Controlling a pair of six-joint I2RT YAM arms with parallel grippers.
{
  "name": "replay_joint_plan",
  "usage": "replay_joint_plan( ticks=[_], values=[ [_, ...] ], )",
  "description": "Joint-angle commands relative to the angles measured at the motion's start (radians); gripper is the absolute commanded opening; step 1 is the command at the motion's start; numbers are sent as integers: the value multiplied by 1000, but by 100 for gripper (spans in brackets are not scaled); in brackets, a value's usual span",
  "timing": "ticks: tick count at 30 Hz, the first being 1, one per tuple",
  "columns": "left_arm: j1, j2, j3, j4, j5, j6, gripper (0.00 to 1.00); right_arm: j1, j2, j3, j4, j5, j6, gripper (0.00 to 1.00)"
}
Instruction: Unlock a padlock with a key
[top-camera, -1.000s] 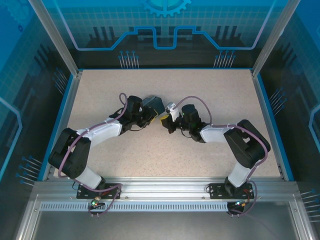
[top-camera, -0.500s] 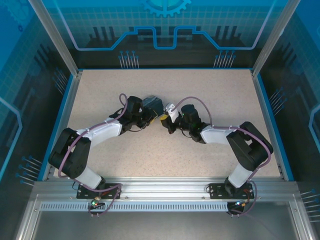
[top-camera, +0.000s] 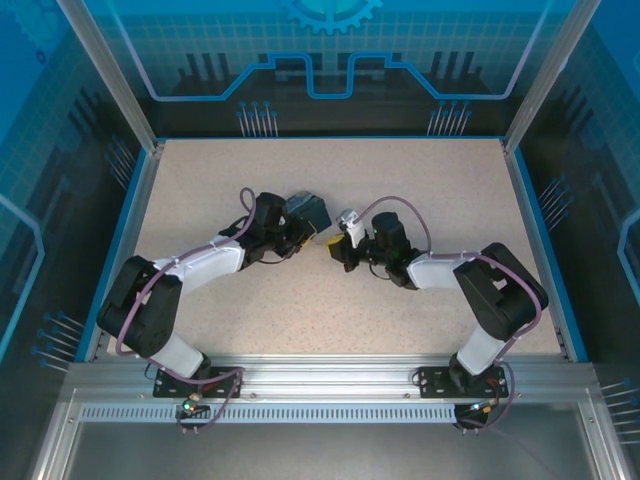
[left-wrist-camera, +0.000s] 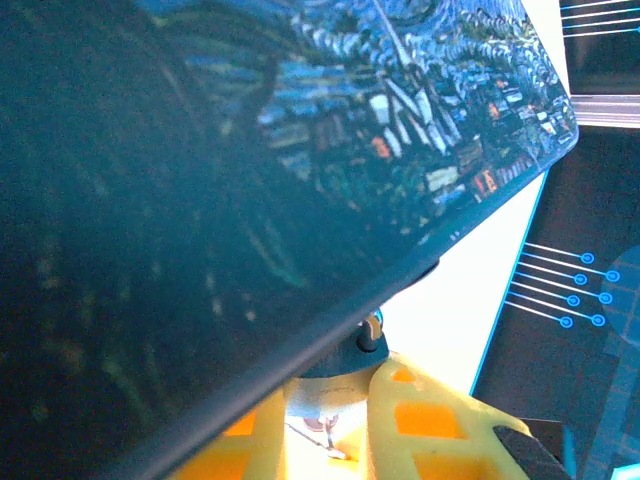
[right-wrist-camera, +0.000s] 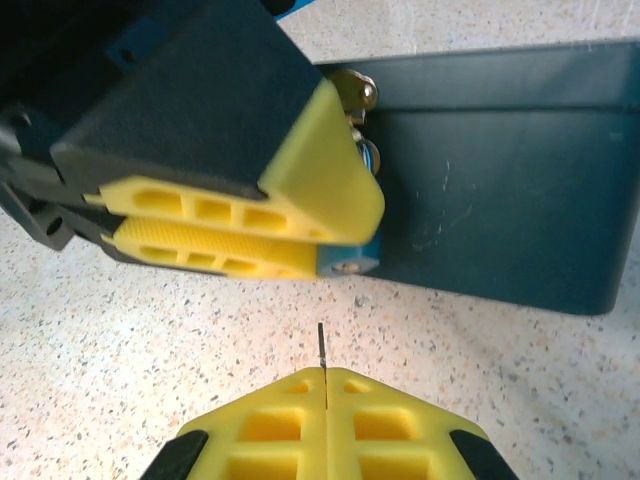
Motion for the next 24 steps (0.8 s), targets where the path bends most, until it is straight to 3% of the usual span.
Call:
replay_joint_plan(
  ticks=[1,6,16,24],
  values=[
    [-6,-35,34,10,9,-5,10,-24,-34,-25,47,-23,36,0],
    [-5,-36,24,21,11,-11,10,-66,-60,-79,117,-38,130,0],
    [-7,-52,19,70,23,-70,10,-74,48,-158,509,-79,445,0],
    [-5,-61,3,103,23,-101,10,-68,124,-121,553,-74,504,0]
  ],
)
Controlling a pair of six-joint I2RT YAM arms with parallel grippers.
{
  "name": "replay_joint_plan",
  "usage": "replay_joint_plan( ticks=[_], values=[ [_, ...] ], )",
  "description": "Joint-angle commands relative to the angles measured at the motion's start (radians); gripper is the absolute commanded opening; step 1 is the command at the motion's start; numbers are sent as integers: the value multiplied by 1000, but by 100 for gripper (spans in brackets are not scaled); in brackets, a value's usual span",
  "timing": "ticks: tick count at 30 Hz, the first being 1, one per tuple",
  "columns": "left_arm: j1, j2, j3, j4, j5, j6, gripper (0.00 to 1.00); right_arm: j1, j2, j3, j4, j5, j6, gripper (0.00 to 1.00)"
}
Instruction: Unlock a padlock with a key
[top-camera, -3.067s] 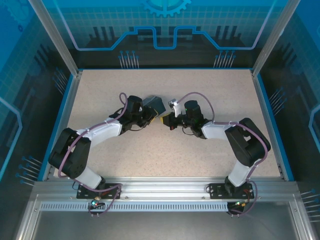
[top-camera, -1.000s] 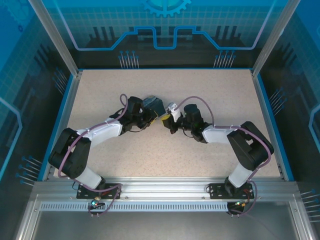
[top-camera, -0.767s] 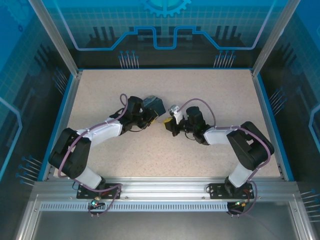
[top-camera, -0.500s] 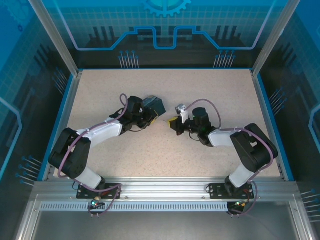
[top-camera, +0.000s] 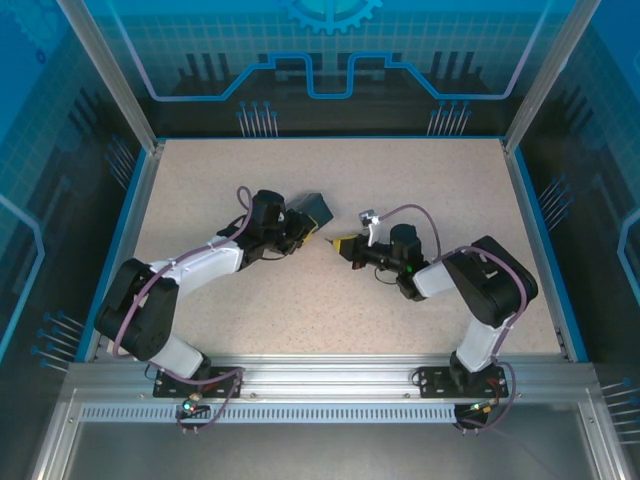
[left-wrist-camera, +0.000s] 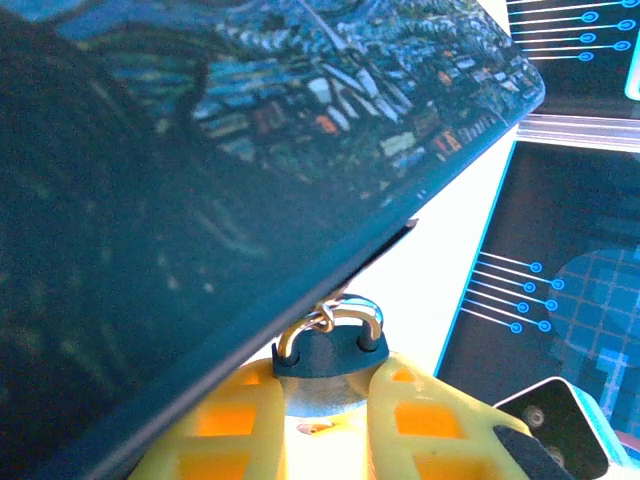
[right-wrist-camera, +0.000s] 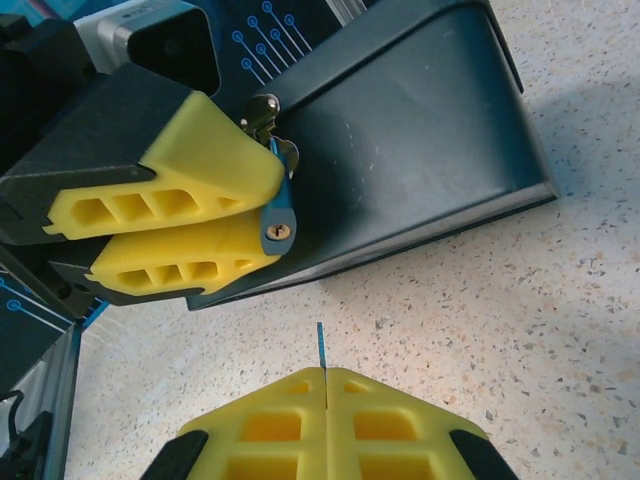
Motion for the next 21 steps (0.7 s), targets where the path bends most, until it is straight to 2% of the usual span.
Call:
replay_joint_plan(
  ticks=[1,6,21],
  values=[
    [-6,-36,-2,61,24,-38,10,3,37,35,96,-22,55,0],
    [-5,-30,3,76,32,-47,10,2,90,62,154,-37,98,0],
    [-5,-22,3,63,29,-36,10,13,101,68,211,-22,106,0]
  ],
)
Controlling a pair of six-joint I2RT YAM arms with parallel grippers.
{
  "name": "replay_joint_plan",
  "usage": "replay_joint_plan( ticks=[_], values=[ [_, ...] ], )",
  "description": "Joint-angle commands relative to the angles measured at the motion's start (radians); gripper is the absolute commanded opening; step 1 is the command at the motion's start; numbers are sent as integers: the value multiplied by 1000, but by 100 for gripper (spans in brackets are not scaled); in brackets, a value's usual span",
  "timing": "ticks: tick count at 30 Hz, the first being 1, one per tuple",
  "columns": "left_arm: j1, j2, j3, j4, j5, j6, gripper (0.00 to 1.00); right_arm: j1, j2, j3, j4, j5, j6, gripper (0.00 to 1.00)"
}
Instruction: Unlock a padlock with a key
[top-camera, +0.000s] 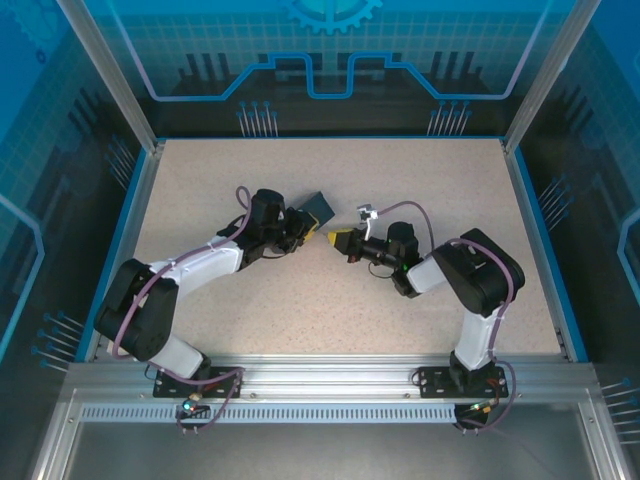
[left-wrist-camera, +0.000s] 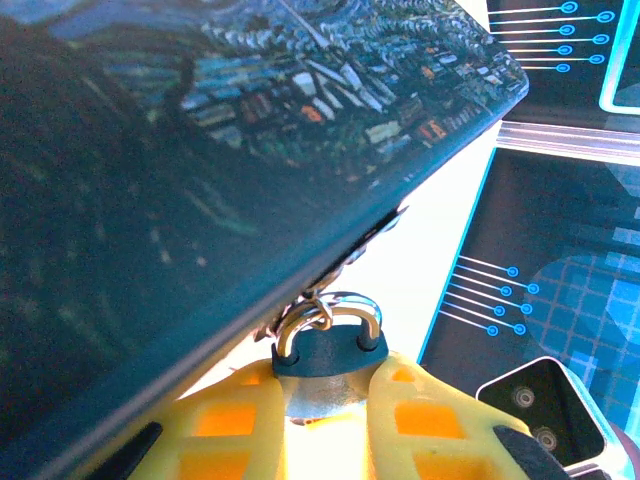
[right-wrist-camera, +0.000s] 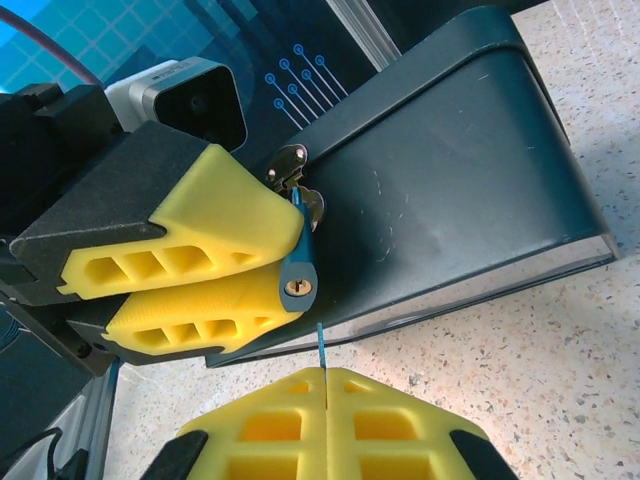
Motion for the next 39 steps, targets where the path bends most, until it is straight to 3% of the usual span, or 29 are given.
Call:
replay_joint_plan(
  ticks=[1,29,39],
  values=[
    [-5,-20,2,36,25,8,10,6,8,17,58,3,11,0],
    [-5,-6,4,44,35,5,10,54,64,100,48,23,9,0],
    [-6,1,-1,46,45,14,10,66,96,158,66,27,109,0]
  ],
)
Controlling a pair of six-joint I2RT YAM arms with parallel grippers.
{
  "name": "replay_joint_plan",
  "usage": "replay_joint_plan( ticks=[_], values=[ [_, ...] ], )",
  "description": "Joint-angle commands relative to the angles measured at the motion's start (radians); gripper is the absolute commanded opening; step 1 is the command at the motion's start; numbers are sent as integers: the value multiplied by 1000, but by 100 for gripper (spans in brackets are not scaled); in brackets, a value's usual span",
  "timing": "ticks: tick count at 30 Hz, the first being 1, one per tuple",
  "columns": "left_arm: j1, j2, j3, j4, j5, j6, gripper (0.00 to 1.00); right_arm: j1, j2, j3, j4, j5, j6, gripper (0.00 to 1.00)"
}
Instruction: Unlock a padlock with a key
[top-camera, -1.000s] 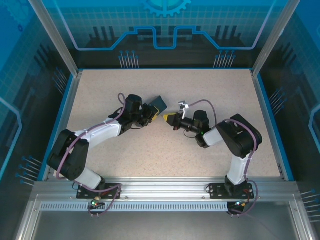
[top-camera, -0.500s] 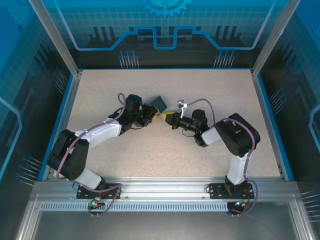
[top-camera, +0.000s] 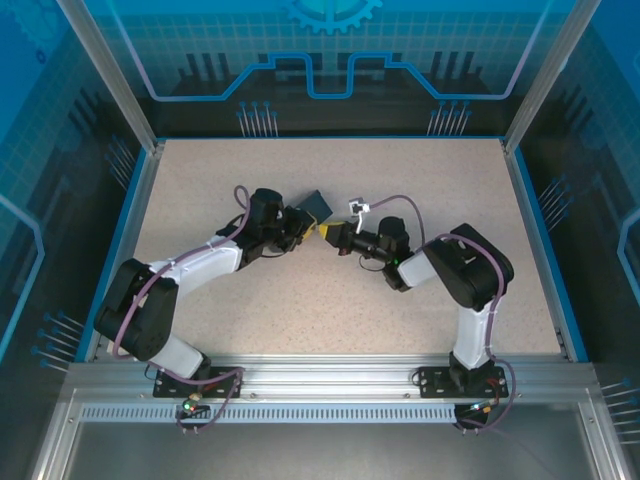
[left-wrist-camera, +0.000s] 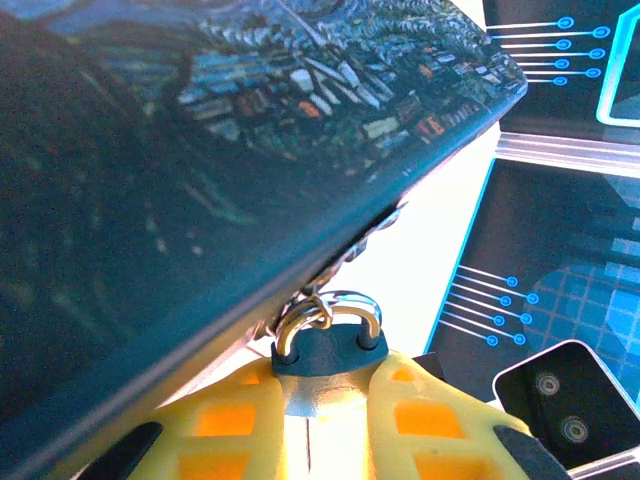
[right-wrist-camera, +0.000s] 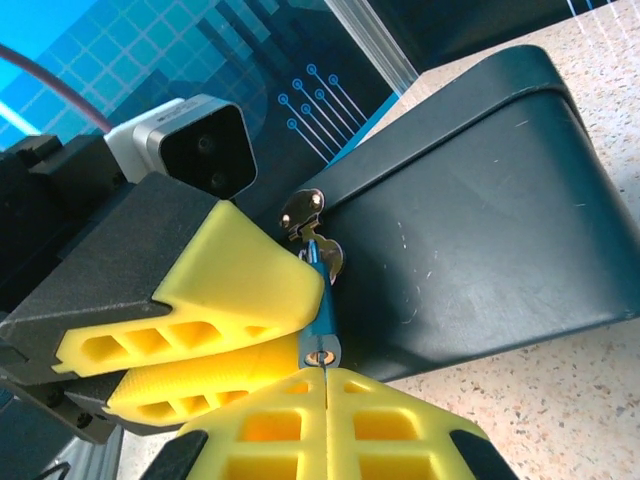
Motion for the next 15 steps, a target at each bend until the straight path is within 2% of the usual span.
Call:
replay_joint_plan(
  ticks=[1,6,15],
  values=[
    [-15,1,-1,45,60,15,10,33,31,59,50,-2,60,0],
    [-14,0,-9,51,61,24,10,39,63,77,44,-9,185,0],
    [-14,3,-28,76,68,22,10,39,135,86,154,8,454,0]
  ],
)
